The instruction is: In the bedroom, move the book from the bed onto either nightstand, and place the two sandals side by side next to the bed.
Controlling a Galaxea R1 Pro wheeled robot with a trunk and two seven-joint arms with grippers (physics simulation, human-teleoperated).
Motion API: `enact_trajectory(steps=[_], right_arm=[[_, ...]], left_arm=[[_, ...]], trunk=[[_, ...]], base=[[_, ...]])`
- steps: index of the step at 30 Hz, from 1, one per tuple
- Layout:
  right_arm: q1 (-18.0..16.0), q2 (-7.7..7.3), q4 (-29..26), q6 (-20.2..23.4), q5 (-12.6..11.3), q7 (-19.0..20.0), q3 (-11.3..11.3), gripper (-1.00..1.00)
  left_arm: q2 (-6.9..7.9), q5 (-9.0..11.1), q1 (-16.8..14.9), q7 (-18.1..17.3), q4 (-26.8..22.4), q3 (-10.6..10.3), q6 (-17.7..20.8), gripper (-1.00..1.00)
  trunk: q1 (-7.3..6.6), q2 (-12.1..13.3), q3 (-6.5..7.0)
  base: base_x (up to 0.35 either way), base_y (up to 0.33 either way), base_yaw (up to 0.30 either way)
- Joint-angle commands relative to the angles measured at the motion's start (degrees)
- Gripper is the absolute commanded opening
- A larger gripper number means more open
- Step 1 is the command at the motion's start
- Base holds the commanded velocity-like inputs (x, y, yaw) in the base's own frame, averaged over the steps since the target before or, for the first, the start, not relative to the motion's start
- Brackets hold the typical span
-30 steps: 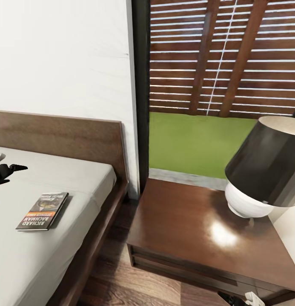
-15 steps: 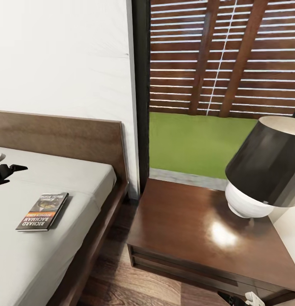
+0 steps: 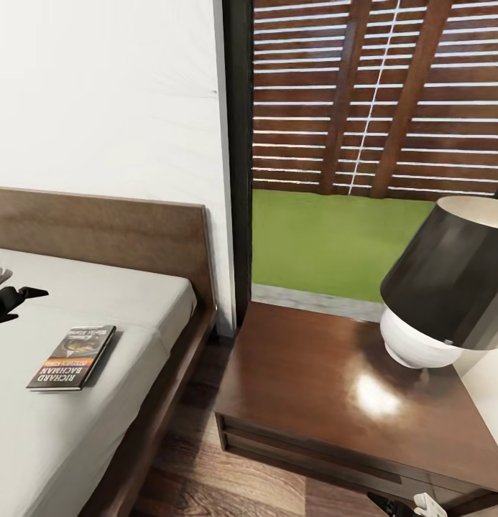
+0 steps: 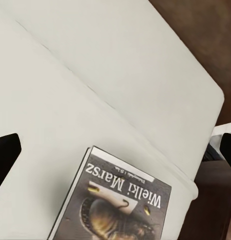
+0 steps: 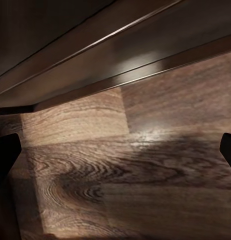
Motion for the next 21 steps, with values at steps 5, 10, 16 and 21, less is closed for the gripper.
enact_trajectory(steps=[5,10,16,21], right_arm=[[-0.1,-0.03,0.2,0.6,-0.2,0.3,-0.5,1.0],[-0.1,-0.03,0.2,0.6,-0.2,0.3,-0.5,1.0],[-0.1,-0.03,0.2,0.6,-0.2,0.3,-0.5,1.0],[-0.1,-0.03,0.2,0.6,-0.2,0.3,-0.5,1.0]], left_arm=[[-0.04,-0.5,-0.1,-0.4,0.6,0.1,0.2,1.0],[-0.14,-0.5,-0.1,1.3,2.2,0.0,0.2,1.0],[-0.44,-0.5,-0.1,4.2,5.2,0.1,-0.4,1.0],[-0.63,-0.4,-0.1,5.2,6.7,0.1,-1.4,1.0]], trunk=[[-0.01,0.0,-0.05],[-0.01,0.0,-0.05],[-0.01,0.0,-0.05],[-0.01,0.0,-0.05]], base=[[0.0,0.0,0.0],[0.0,0.0,0.0],[0.0,0.0,0.0],[0.0,0.0,0.0]])
